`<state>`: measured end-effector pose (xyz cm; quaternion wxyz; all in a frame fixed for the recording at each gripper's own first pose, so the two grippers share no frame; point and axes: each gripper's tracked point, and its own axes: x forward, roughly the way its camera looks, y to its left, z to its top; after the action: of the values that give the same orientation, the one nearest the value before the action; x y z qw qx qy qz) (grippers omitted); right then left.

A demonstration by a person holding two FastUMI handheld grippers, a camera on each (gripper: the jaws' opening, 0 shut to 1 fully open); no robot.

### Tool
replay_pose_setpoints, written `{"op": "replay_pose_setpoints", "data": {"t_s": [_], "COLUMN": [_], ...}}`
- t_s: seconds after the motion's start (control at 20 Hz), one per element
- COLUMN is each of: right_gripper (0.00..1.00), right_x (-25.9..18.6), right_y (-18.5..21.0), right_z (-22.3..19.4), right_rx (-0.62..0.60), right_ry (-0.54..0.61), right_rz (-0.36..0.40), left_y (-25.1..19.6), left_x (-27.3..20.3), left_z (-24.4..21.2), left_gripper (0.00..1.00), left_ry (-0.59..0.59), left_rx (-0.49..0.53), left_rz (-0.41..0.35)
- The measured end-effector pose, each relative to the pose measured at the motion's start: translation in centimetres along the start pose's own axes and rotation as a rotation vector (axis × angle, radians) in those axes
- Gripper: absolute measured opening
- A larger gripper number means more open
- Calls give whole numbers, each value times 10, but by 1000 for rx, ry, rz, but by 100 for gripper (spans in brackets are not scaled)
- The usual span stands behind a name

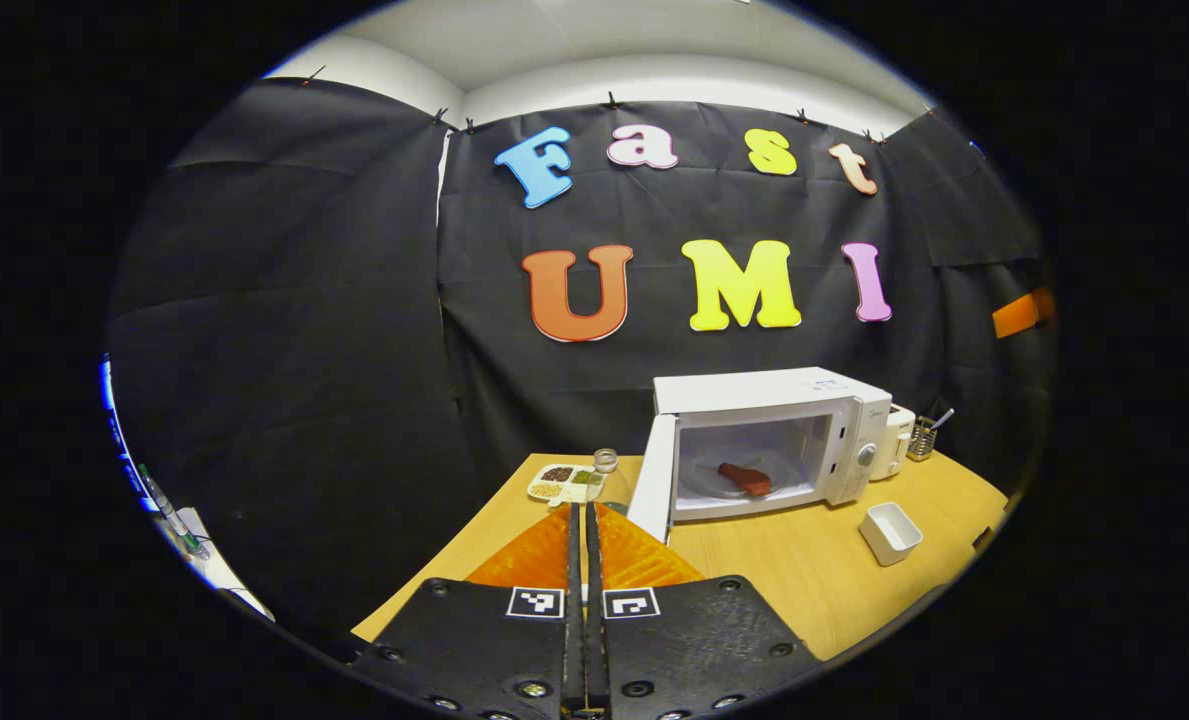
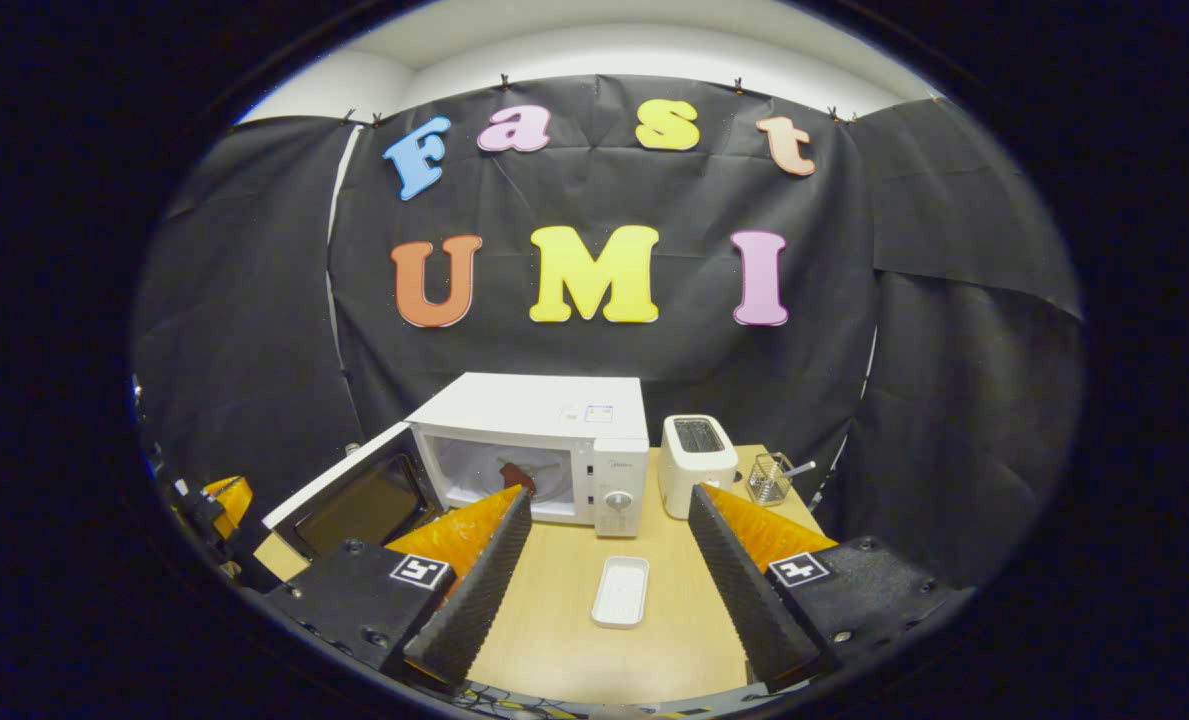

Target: Open the microwave oven with the left hand, put the food in, and close the microwave oven.

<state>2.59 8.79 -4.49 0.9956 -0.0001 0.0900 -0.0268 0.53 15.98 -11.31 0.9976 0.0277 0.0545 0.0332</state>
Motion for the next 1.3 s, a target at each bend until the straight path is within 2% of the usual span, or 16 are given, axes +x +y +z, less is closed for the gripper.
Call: {"op": "replay_pose_setpoints", "data": {"t_s": [0.15,0.2,0.5,0.6,0.65,0.7,0.75,0.8,0.95,1.0,1.05,1.25,1.3], "right_gripper": [91,100,100,100,91,100,91,100,100,91,100,100,91], "right_x": [-2,-3,-11,-13,-13,-14,-14,-13,-13,-11,-11,-4,-3], "right_y": [-4,-5,-13,-16,-17,-20,-21,-23,-28,-30,-32,-47,-52], "right_z": [-1,-4,-15,-19,-21,-23,-24,-28,-33,-35,-35,-39,-40], "right_rx": [-5,-3,20,20,24,28,31,36,47,51,56,73,76], "right_ry": [9,20,63,72,78,82,87,94,111,113,114,119,125], "right_rz": [-13,-17,-29,-31,-30,-31,-29,-28,-18,-16,-15,-11,-11], "left_y": [27,36,40,31,26,22,20,18,-4,-11,-19,-68,-85], "left_x": [11,14,23,24,23,23,20,21,17,17,16,12,19], "left_z": [-31,-41,-93,-100,-102,-103,-100,-101,-101,-100,-99,-96,-98], "left_gripper": [0,0,0,0,0,0,0,0,0,0,0,0,0], "left_ry": [64,83,172,183,192,197,194,196,200,194,199,196,196], "left_rx": [25,26,-21,-19,-16,-14,-10,-15,-18,-6,3,4,3], "left_rz": [37,53,62,38,31,30,33,28,-6,-16,-27,-102,-121]}}
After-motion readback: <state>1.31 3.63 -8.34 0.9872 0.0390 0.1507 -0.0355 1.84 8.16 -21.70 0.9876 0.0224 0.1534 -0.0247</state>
